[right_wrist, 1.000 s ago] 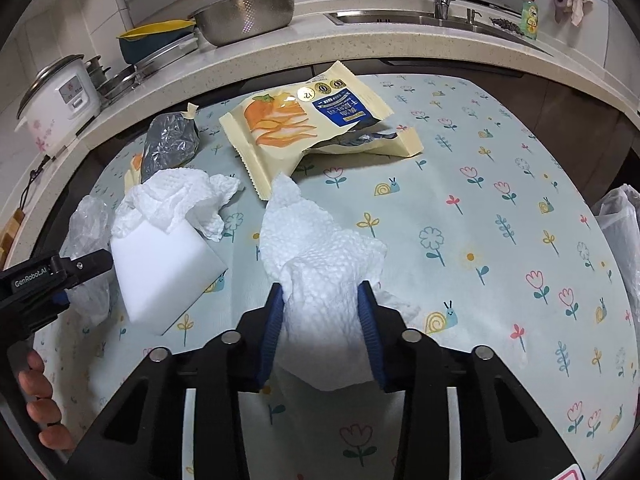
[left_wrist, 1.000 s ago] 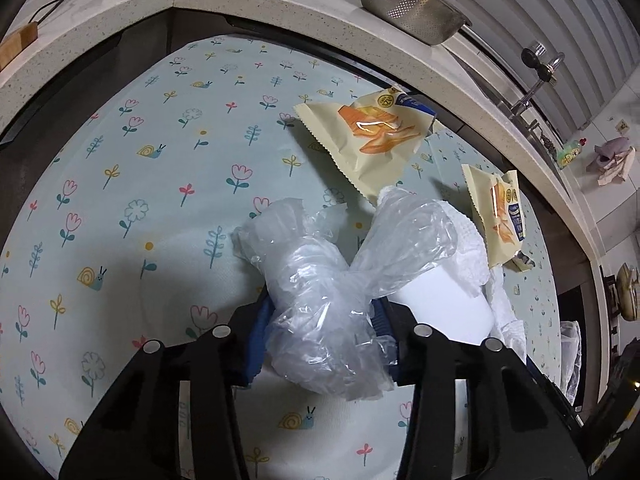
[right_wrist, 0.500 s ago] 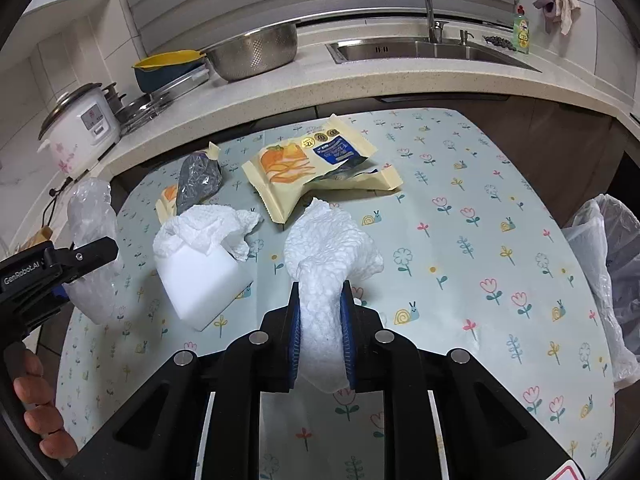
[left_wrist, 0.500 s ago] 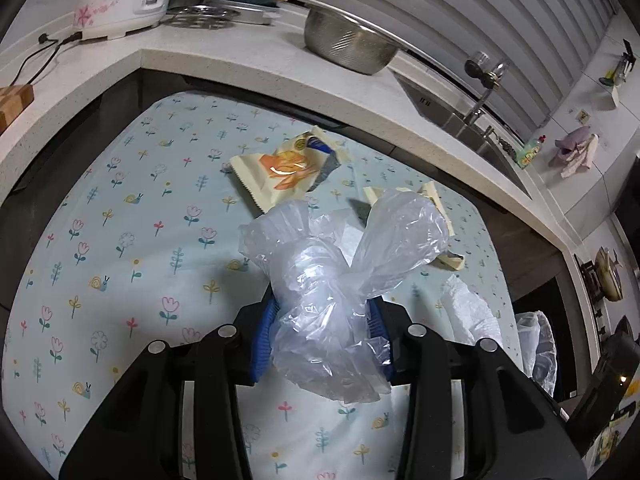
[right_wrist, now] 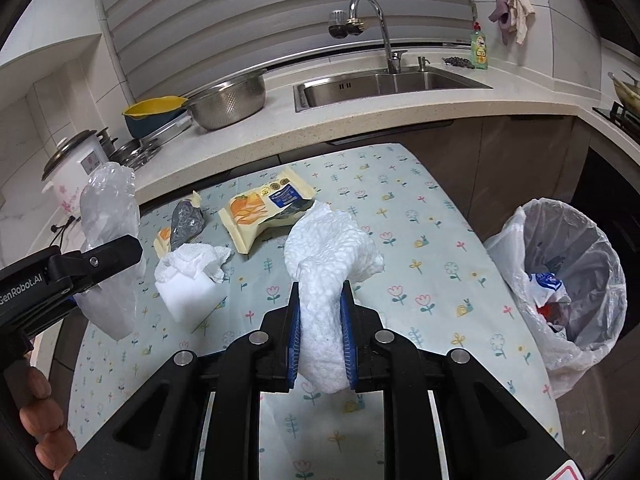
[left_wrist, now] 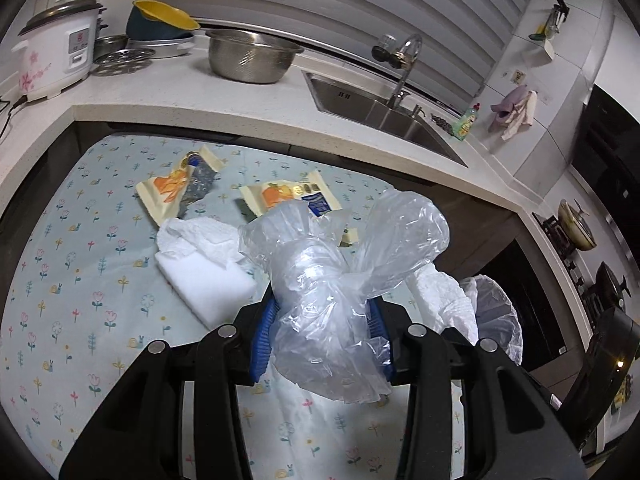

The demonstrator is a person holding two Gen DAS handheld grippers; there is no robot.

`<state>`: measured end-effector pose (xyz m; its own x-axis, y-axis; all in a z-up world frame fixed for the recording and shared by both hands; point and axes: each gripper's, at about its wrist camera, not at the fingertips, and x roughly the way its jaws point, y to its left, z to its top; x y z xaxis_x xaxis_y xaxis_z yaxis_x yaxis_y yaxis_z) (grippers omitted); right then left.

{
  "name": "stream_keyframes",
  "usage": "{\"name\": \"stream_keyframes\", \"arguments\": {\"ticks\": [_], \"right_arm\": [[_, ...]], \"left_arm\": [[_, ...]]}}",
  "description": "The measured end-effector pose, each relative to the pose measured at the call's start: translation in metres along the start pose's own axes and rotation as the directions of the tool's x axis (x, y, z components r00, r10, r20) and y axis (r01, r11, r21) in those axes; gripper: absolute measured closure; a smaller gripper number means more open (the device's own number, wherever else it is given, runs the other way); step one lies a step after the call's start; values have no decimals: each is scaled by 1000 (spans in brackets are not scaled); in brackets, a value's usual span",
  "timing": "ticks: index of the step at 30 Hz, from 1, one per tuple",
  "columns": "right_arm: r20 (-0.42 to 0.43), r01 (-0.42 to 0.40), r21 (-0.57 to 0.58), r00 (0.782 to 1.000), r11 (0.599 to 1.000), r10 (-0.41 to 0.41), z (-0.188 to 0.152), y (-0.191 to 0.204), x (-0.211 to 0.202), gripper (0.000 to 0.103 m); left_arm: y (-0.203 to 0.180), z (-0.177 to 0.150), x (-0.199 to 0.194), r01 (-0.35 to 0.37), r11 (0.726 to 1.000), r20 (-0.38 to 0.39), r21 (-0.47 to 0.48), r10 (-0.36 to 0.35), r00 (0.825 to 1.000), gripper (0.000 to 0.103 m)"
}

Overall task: Collect trash
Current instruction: 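Carry clear bags and paper towel to the bin and open both grippers over it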

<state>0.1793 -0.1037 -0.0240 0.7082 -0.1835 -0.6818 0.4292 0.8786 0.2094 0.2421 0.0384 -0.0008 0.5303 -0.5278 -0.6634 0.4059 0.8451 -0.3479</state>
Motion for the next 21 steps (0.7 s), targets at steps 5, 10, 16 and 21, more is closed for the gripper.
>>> {"name": "stream_keyframes", "arguments": {"ticks": [5, 10, 16, 21], "right_arm": [[33, 24, 42, 999, 999, -26, 3, -33, -22, 86], [58, 52, 89, 997, 995, -57, 3, -69, -40, 86], [77, 86, 157, 992, 984, -99, 0, -120, -58, 86], [84, 114, 214, 987, 970, -135, -3, -159, -67, 86]], "left_arm": [[-46, -8, 3, 34, 997, -8, 70, -34, 999, 63], [-88, -16, 9, 61, 990, -21, 127, -59, 998, 63], [-137, -27, 22, 94, 978, -47, 187, -87, 995, 63], [-175, -36, 35, 118, 963, -70, 241, -104, 992, 63]]}}
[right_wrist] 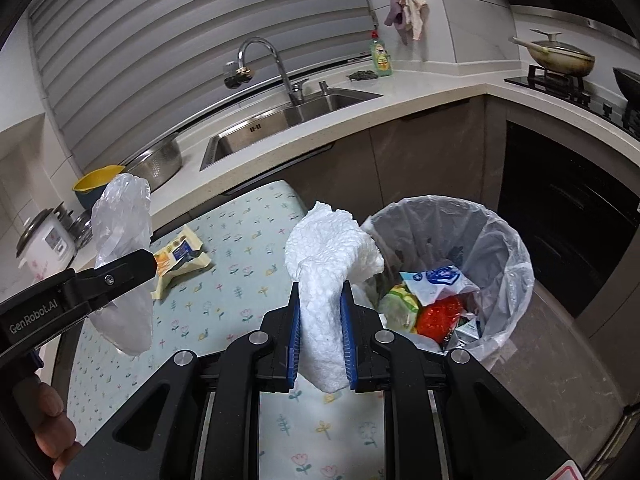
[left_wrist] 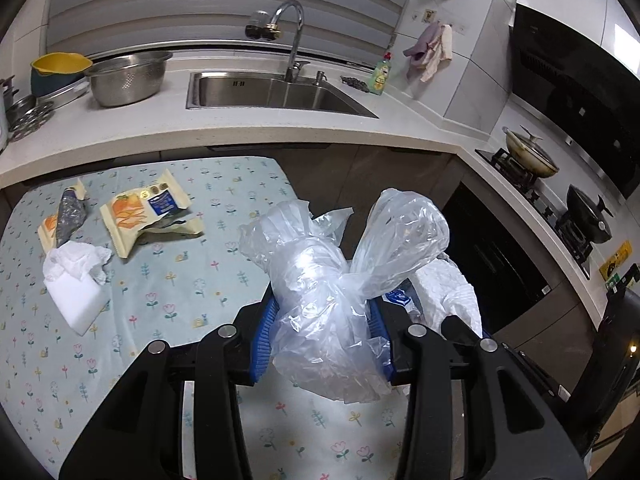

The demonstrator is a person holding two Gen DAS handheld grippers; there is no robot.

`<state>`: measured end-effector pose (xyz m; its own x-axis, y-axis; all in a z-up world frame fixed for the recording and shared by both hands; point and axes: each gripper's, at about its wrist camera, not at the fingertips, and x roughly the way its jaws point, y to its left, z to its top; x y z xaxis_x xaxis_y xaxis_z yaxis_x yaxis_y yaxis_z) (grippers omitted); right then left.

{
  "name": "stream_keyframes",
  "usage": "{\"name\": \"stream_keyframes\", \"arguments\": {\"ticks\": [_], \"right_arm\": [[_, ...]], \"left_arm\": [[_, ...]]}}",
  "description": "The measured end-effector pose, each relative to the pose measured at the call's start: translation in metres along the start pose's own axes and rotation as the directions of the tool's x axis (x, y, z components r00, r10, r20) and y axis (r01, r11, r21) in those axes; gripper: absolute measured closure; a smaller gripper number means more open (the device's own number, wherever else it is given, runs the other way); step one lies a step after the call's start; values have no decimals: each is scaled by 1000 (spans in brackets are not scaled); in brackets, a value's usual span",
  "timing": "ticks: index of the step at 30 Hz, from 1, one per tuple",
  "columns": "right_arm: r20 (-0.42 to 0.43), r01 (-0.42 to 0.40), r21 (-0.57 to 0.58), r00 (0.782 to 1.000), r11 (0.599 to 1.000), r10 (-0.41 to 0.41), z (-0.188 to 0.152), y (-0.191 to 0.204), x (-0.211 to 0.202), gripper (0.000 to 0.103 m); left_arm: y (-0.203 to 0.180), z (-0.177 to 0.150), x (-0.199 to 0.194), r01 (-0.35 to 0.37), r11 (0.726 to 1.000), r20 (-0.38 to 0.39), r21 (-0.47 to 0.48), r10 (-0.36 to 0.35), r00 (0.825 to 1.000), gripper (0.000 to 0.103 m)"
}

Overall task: Collect trash
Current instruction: 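Carry clear bags and paper towel to the bin and open both grippers over it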

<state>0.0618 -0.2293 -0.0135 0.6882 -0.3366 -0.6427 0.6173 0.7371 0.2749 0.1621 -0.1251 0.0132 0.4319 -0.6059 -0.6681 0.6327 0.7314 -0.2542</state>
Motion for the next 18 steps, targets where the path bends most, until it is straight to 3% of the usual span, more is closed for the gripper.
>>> {"name": "stream_keyframes", "arguments": {"ticks": [10, 18], "right_arm": [[2, 60, 90, 998, 994, -61, 3, -66, 4, 86], [-15, 93, 135, 996, 987, -92, 3, -101, 15, 86]], "left_arm": [[-63, -3, 43, 47, 995, -61, 90, -41, 997, 63], [-93, -7, 77, 81, 988, -117, 129, -66, 991, 63]]}}
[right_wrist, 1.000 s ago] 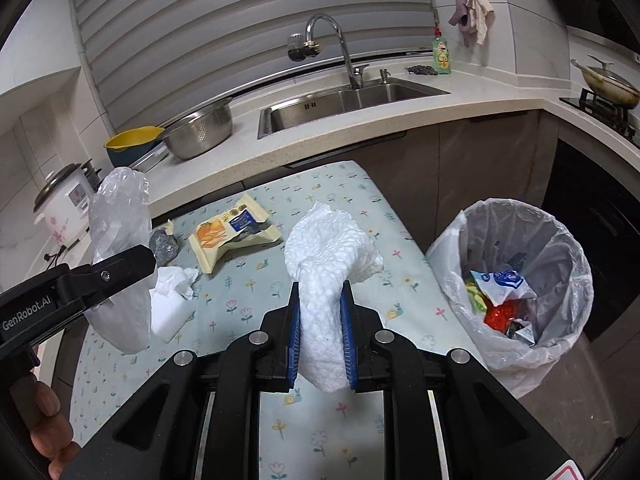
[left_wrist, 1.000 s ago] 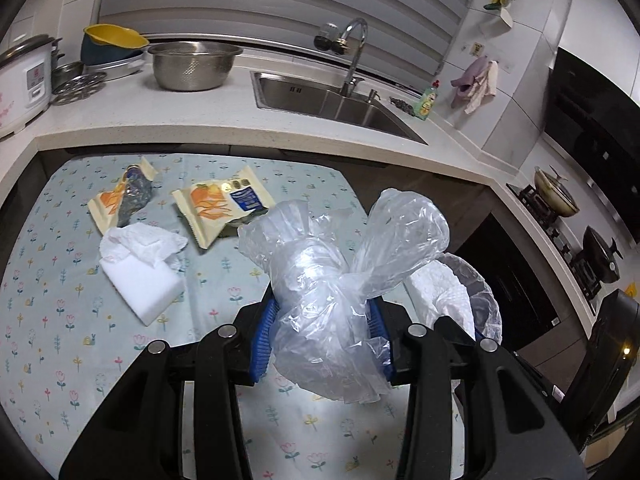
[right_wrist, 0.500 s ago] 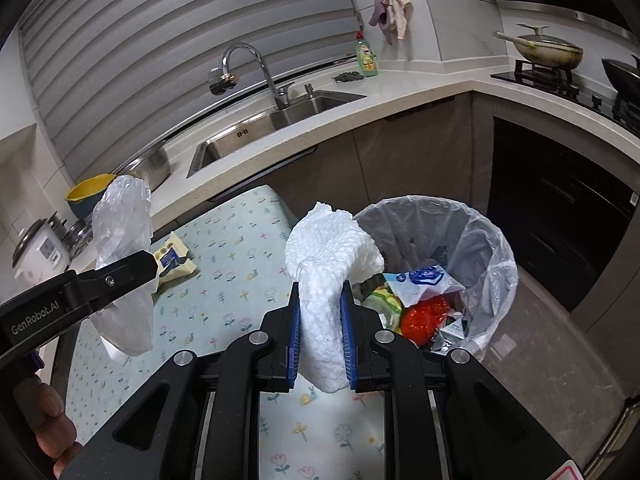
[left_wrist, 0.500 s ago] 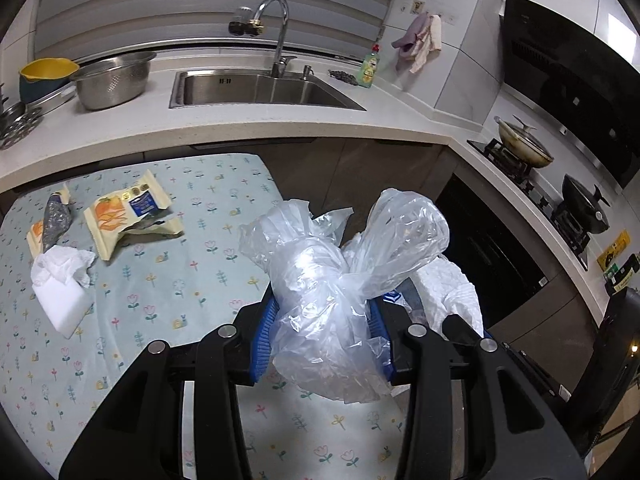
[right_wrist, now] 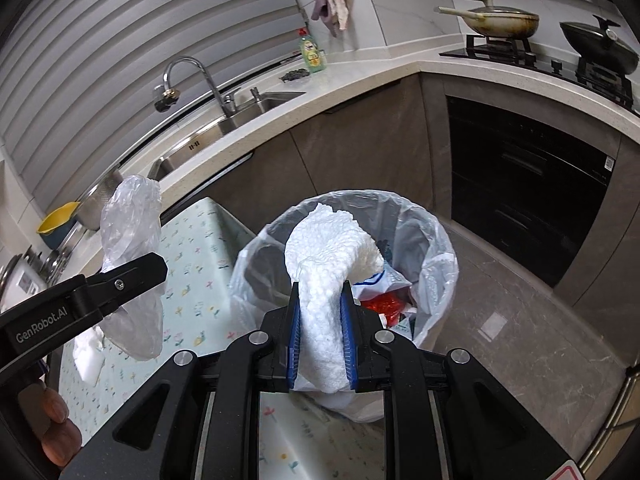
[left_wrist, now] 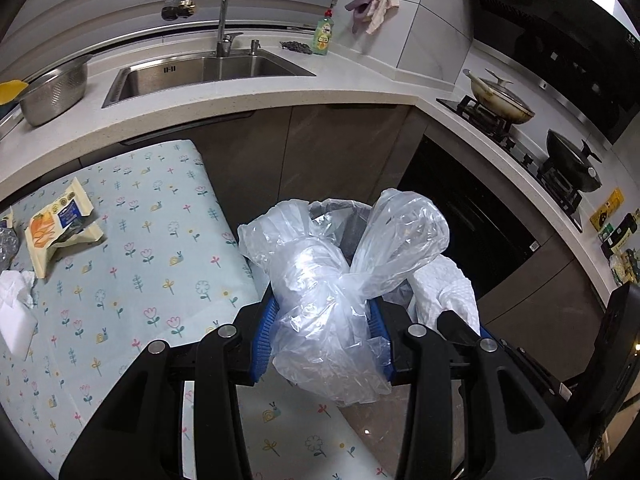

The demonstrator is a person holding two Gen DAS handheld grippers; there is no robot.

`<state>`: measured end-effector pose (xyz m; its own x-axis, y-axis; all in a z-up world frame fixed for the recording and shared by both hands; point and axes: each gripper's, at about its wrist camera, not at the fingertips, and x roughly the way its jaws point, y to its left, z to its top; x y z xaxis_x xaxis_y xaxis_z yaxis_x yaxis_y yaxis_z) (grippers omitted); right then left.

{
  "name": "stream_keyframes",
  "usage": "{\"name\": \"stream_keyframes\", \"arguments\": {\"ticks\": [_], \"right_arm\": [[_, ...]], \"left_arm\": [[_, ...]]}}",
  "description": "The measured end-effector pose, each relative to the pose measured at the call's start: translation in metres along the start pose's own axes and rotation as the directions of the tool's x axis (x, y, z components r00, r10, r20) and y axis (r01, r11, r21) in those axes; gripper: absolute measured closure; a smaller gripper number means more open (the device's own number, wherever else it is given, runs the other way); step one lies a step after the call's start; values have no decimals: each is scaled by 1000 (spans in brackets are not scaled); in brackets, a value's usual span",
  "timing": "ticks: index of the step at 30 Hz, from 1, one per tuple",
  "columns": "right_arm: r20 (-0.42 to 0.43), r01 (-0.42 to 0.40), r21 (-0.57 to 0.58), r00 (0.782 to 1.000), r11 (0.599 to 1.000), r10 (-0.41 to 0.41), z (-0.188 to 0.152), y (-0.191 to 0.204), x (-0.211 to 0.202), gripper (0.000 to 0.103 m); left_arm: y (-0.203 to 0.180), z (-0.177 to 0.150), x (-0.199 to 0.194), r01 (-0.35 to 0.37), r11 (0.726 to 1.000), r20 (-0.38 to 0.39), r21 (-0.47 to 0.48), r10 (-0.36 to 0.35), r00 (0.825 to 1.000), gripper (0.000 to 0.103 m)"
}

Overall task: Collect trash
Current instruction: 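Carry clear bags and paper towel to the bin and open both grippers over it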

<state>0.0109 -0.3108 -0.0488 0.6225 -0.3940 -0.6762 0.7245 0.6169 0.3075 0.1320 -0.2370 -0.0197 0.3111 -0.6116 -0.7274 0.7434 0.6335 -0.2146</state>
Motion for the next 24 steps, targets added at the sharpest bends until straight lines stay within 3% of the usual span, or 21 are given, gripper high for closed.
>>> {"name": "stream_keyframes", "arguments": {"ticks": [18, 20, 21, 22, 24], "right_arm": [[-60, 45, 36, 997, 998, -43, 3, -24, 50, 86], [-59, 44, 36, 997, 998, -42, 4, -23, 53, 81], [-54, 47, 37, 998, 998, -45, 5, -23, 54, 81], [-51, 45, 39, 998, 998, -43, 6, -22, 55, 75], [-37, 43, 46, 998, 998, -41, 7, -22, 55, 65]], "left_arm": [[-19, 6, 81, 39, 999, -123, 12, -37, 992, 62], [-17, 7, 84, 37, 999, -125, 10, -35, 992, 59], [-16, 7, 85, 35, 999, -126, 9, -33, 991, 54], [-14, 8, 86, 29, 1000, -126, 5, -28, 992, 45], [-12, 9, 86, 26, 1000, -119, -10, -27, 992, 38]]}}
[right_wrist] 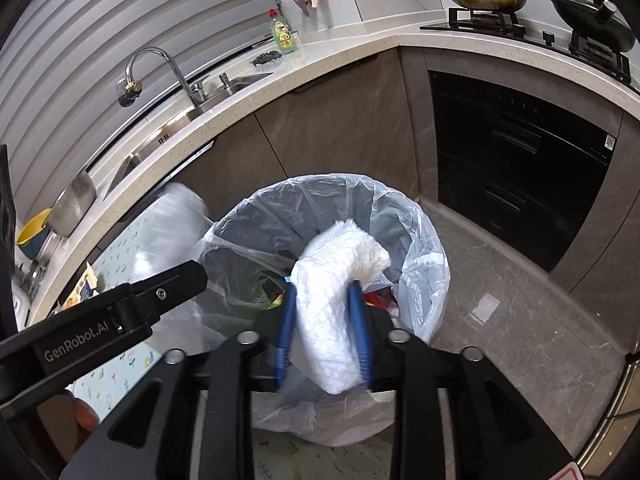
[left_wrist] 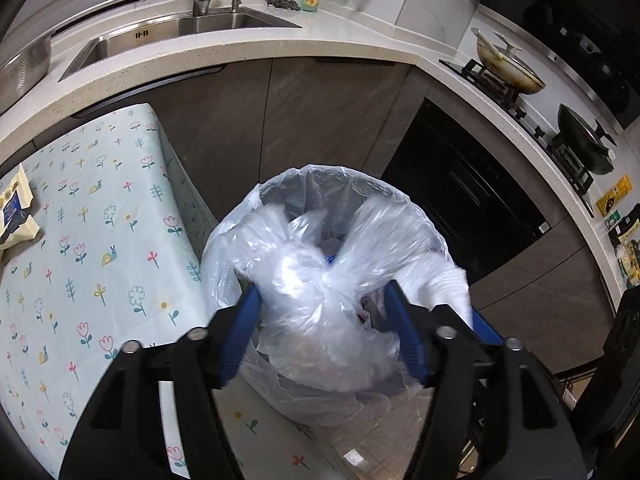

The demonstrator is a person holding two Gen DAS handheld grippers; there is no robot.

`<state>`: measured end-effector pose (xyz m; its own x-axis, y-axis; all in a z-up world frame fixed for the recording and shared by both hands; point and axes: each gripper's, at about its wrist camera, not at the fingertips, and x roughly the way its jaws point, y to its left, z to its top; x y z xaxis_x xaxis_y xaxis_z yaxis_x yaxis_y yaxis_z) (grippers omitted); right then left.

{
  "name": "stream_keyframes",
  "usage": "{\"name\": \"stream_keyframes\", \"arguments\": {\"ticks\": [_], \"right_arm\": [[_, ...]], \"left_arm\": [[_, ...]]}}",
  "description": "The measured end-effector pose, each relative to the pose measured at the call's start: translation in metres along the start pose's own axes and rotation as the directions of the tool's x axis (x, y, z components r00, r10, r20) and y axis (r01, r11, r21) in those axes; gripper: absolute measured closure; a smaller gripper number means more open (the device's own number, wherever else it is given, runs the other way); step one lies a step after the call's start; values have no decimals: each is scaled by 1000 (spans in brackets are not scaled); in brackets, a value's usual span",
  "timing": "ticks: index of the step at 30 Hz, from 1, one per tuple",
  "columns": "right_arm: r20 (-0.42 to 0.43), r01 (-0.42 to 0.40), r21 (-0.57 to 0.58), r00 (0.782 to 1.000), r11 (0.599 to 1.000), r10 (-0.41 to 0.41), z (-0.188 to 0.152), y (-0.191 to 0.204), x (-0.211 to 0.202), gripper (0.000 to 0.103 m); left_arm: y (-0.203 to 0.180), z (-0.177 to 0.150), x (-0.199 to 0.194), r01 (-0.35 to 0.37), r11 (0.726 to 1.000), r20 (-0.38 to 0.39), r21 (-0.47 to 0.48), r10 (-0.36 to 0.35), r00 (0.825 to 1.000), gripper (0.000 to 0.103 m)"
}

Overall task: Collect trash
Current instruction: 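Carry clear bags and paper towel to the bin and open both grippers over it, then move both grippers back over the white sponge and wet wipe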

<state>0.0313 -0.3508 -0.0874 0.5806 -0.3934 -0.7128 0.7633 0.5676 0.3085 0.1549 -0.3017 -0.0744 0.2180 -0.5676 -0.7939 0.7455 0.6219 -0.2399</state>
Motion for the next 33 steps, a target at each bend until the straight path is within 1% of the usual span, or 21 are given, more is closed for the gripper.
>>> {"name": "stream_keyframes", "arguments": {"ticks": [1, 2, 3, 4, 5, 15, 21, 27, 33], "right_arm": [[8, 2, 4, 1000, 1000, -2, 1, 0, -1, 61], [16, 1, 9, 1000, 1000, -1, 2, 0, -2, 59], [18, 0, 12, 1000, 1000, 0, 3, 0, -3, 57], [19, -2, 15, 1000, 1000, 2, 4, 0, -3, 57], [21, -4, 15, 1000, 1000, 4, 4, 1, -4, 56], [23, -18, -13, 1000, 1000, 18, 1, 16, -17, 56], [35, -34, -44, 999, 998, 35, 0, 33, -29, 56], [45, -56, -87, 997, 995, 60, -2, 61, -40, 56], [46, -80, -139, 995, 987, 88, -7, 94, -48, 56]], "left_arm": [[2, 0, -1, 0, 1000, 4, -6, 0, 1000, 36], [3, 1, -2, -2, 1000, 6, -9, 2, 1000, 35], [4, 1, -2, -4, 1000, 6, -11, 4, 1000, 32], [6, 2, -4, -6, 1000, 8, -17, 6, 1000, 29], [7, 2, -5, -6, 1000, 12, -23, 6, 1000, 28], [14, 4, -29, -7, 999, 50, -35, 9, 999, 28], [29, 4, -52, -11, 998, 86, -64, 17, 996, 28], [49, 4, -75, -18, 995, 123, -99, 31, 992, 28], [78, 1, -102, -30, 988, 160, -150, 54, 986, 28]]}}
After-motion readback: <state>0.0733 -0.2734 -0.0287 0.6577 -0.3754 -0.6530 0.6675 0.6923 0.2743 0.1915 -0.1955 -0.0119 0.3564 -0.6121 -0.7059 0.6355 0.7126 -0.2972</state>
